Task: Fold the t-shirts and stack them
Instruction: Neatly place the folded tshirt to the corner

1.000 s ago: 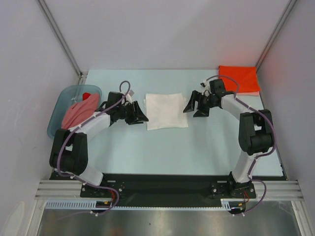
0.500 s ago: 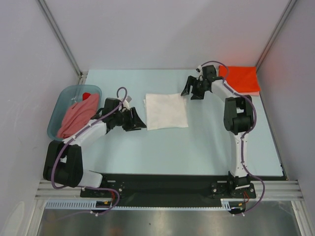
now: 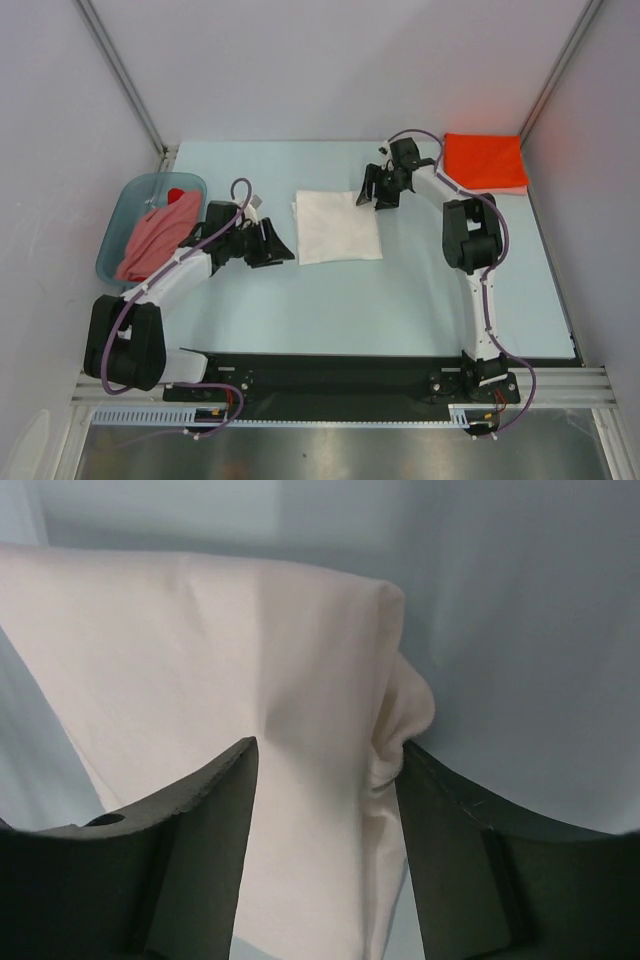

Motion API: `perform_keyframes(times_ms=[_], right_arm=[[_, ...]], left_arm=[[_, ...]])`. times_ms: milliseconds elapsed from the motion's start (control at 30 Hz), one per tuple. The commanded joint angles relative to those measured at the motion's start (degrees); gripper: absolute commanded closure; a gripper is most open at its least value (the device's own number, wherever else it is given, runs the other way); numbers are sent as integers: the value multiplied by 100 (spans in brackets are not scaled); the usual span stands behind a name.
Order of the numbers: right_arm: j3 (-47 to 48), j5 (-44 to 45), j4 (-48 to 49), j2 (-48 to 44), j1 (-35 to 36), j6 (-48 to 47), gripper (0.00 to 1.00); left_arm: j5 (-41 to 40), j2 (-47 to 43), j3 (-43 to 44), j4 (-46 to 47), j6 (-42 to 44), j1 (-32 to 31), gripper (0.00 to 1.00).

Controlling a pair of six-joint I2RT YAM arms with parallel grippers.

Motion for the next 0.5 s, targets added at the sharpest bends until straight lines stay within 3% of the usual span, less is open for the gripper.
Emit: perform_keyframes(times_ms=[0, 33, 67, 133, 167, 267, 367, 467], right_arm=[[138, -248, 15, 222, 66, 111, 40], [129, -301, 120, 274, 75, 242, 44], [60, -458, 200, 292, 93, 279, 58], [-37, -678, 533, 292, 101, 323, 65], [-64, -757, 682, 310, 84, 305, 77], [15, -1109, 798, 397, 49, 156, 100], [199, -1145, 606, 275, -74, -228, 100], [594, -698, -219, -5, -153, -983, 100]], left_arm=[[139, -174, 5, 74, 38, 119, 47], [174, -165, -56, 109, 21, 154, 47], [253, -165, -74, 127, 12, 224, 47], [324, -165, -153, 179, 3, 295, 47], [350, -165, -170, 180, 38, 322, 47], [446, -156, -267, 197, 47, 357, 47], [543, -182, -373, 215, 12, 375, 47], [579, -217, -399, 154, 38, 383, 47]])
